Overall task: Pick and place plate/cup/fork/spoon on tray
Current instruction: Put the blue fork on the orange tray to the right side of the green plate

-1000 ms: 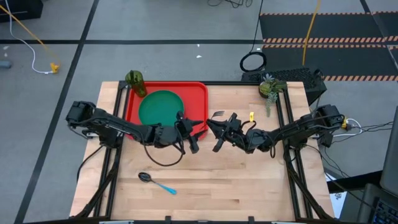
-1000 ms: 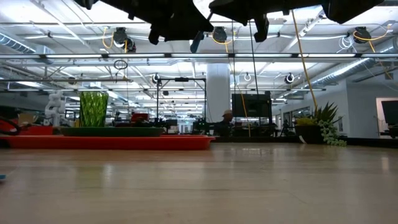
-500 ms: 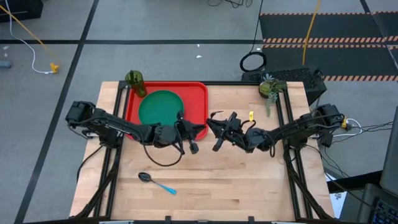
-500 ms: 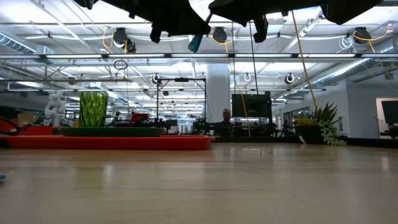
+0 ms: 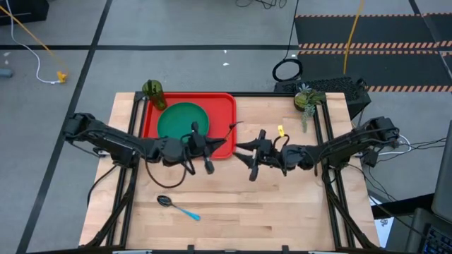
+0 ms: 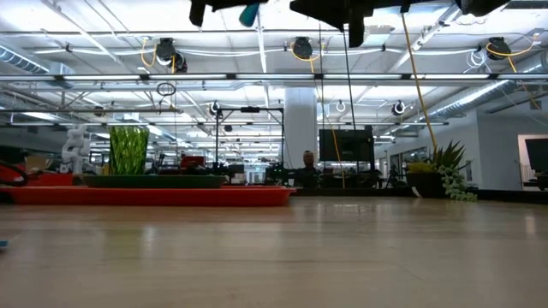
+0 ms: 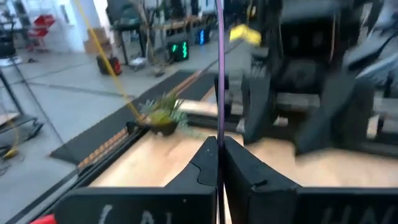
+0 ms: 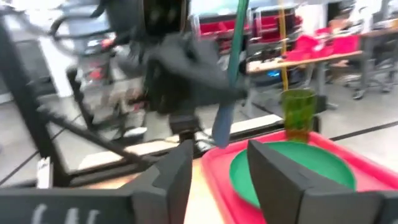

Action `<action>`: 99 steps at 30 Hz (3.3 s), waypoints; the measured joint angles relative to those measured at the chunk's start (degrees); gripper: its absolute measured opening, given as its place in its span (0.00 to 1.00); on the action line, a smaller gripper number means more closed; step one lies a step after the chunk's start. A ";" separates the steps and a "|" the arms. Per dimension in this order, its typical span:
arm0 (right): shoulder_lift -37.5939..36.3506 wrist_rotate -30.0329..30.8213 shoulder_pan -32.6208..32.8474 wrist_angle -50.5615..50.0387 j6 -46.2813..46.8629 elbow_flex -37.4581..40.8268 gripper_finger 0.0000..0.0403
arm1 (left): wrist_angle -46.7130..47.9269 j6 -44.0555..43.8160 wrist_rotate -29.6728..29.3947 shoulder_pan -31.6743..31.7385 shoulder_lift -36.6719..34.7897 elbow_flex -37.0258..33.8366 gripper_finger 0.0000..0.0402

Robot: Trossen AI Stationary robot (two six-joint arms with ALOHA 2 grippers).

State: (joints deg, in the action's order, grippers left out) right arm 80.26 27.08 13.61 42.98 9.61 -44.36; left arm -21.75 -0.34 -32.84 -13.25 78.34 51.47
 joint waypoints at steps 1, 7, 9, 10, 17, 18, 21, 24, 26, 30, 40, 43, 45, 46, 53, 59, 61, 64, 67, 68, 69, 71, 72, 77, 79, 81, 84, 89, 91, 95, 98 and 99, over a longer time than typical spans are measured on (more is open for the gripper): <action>0.05 -0.93 0.00 -0.41 0.14 0.00 0.38 | -2.54 0.06 0.87 -0.01 -0.04 -0.66 0.01; 2.80 -4.17 -0.15 0.02 0.20 0.04 0.46 | -22.70 -0.56 11.26 2.32 0.78 -9.01 0.02; 3.35 -5.45 -0.36 -0.07 -0.25 0.12 0.48 | -28.72 -1.87 15.56 3.65 0.96 -12.26 0.01; 3.66 -6.39 -0.39 0.06 -0.29 0.15 0.49 | -31.05 -2.67 17.36 4.24 1.02 -13.52 0.01; 3.99 -7.89 -0.39 0.94 -2.60 0.15 0.53 | -37.29 -4.66 22.90 6.13 1.12 -17.40 0.01; 4.00 -7.90 -0.39 1.29 -2.80 0.15 0.53 | -38.19 -4.41 23.37 6.15 1.44 -17.36 0.01; 4.74 -7.92 -0.39 3.60 -2.67 0.13 0.53 | -40.27 -4.30 24.04 6.10 2.69 -17.23 0.02; 6.72 -8.05 -0.39 6.07 -3.11 0.13 0.53 | -42.74 -4.35 24.43 6.11 4.43 -17.25 0.01; 8.37 -9.54 -0.58 8.75 -3.23 0.13 0.53 | -44.15 -4.54 24.85 6.15 5.49 -17.23 0.01; 11.44 -11.14 -1.09 13.73 -3.26 0.13 0.52 | -46.00 -4.67 25.39 6.11 6.99 -17.23 0.02; 14.88 -12.32 -2.29 20.88 -3.24 0.13 0.48 | -46.10 -4.68 27.01 6.11 6.98 -17.23 0.01; 14.94 -12.32 -2.29 21.12 -3.13 0.13 0.48 | -45.79 -4.68 27.01 6.11 6.98 -17.23 0.01; 14.94 -12.32 -2.29 21.43 -2.74 0.13 0.48 | -45.84 -4.68 27.01 6.11 6.98 -17.23 0.01; 14.94 -12.30 -2.33 21.74 -2.67 0.13 0.48 | -45.84 -4.68 27.01 6.11 6.98 -17.23 0.01; 14.94 -12.32 -3.92 22.39 -0.12 0.13 0.44 | -45.87 -4.63 26.25 6.22 6.98 -17.23 0.01; 14.94 -12.36 -4.59 22.39 0.65 0.13 0.32 | -46.02 -4.79 23.45 6.22 6.98 -17.23 0.01; 14.94 -12.38 -4.59 22.37 0.65 0.13 0.27 | -46.02 -4.90 22.33 6.22 6.98 -17.23 0.01; 14.94 -12.39 -4.59 22.41 0.65 0.13 0.20 | -46.69 -4.97 21.68 6.20 6.98 -17.23 0.01; 14.92 -13.64 -4.70 22.49 0.65 0.11 0.14 | -49.01 -4.97 21.60 6.19 6.98 -17.19 0.01; 14.92 -13.64 -4.70 22.53 0.65 0.11 0.12 | -49.14 -4.96 21.57 6.20 6.93 -17.18 0.01; 14.92 -13.66 -4.70 22.64 0.65 0.11 0.11 | -49.18 -4.92 21.50 6.20 6.93 -17.18 0.01; 14.92 -13.69 -4.70 22.99 0.65 0.11 0.08 | -49.37 -4.96 21.39 6.20 6.93 -17.18 0.01; 14.92 -13.69 -4.70 23.36 0.66 0.11 0.08 | -49.57 -5.08 21.34 6.22 6.93 -17.18 0.01; 14.92 -13.67 -4.70 24.89 0.68 0.11 0.09 | -49.68 -5.86 21.37 6.20 6.93 -17.16 0.01; 14.92 -13.70 -4.70 25.09 0.70 0.11 0.10 | -50.04 -5.81 21.37 6.20 6.93 -17.16 0.01; 14.92 -13.90 -4.85 25.32 1.05 0.11 0.12 | -50.48 -5.80 21.32 6.21 6.94 -17.16 0.01; 14.92 -15.31 -5.40 25.30 2.59 0.11 0.14 | -51.30 -5.68 21.24 6.20 7.96 -16.60 0.01; 14.92 -18.41 -6.28 25.31 4.37 0.11 0.15 | -52.19 -5.66 21.26 6.23 11.43 -14.48 0.01; 14.92 -18.40 -6.34 25.15 4.50 0.11 0.14 | -52.17 -5.74 21.30 6.45 12.86 -13.49 0.02; 14.92 -18.31 -6.33 24.64 4.46 0.11 0.12 | -52.14 -5.90 21.72 6.97 13.20 -13.23 0.01; 14.92 -18.26 -6.34 24.34 4.50 0.11 0.10 | -52.09 -6.23 22.23 7.23 13.08 -13.38 0.02; 14.92 -18.28 -6.34 24.35 4.50 0.10 0.10 | -52.01 -6.23 22.32 7.22 12.90 -13.38 0.02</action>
State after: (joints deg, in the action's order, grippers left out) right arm 95.18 8.80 7.27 67.32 14.11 -44.25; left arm -73.76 -6.57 -10.51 -6.03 91.24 38.09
